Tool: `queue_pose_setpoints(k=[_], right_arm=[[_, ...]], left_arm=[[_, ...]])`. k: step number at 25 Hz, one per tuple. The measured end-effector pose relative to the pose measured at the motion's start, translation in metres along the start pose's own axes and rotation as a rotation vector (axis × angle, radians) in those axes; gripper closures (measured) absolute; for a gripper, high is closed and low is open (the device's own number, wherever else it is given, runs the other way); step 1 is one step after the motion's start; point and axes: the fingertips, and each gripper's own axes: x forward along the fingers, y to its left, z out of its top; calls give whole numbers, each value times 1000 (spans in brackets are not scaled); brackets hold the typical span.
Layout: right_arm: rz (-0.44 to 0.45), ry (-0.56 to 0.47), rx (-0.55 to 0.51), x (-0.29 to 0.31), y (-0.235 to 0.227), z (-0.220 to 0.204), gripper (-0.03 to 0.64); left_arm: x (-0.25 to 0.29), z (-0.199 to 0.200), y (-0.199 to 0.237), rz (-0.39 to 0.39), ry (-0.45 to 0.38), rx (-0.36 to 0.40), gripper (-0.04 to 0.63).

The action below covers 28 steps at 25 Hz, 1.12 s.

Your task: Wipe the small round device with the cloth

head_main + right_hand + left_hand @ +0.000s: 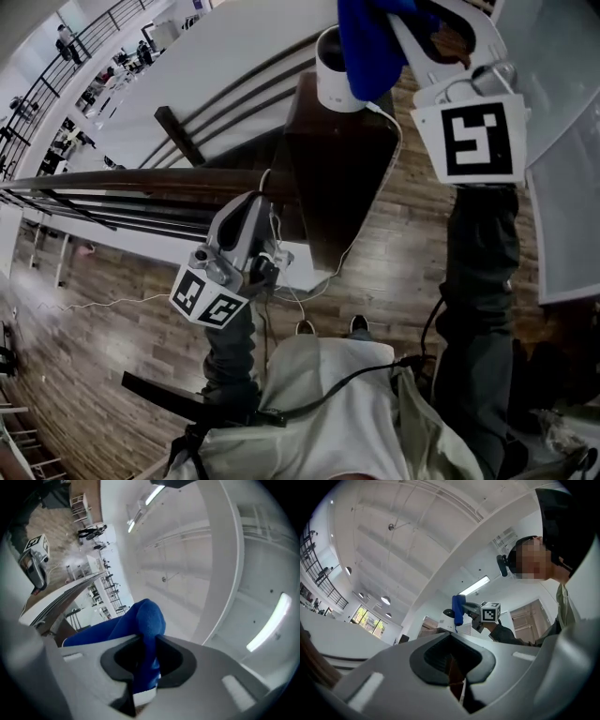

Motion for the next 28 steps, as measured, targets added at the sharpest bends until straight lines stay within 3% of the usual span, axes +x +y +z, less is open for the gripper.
queue_pose_setpoints(k=[4,9,13,17,19,24,28], right_arm=[[47,1,-214,15,41,12,541],[-37,-19,-439,-5,70,11,546],[-13,-51,-585,-21,103,7,546],[137,-48,-593,-36,140,-11,545],[170,-60,-567,-38,141,-7,545],[77,-52,-487,-20,71,28,546],[191,48,-485,23,50,24,545]], left_arm=[[-8,-2,1,8,-3,1,597],[-13,-4,6,16,-2,-1,597],[-9,-10,11,20,0,-17,597],[-2,-22,6,2,10,-34,597],[-1,-22,6,-3,9,-41,597],[-4,-20,7,-7,4,-55,597],[-9,-19,8,1,-9,-59,597]])
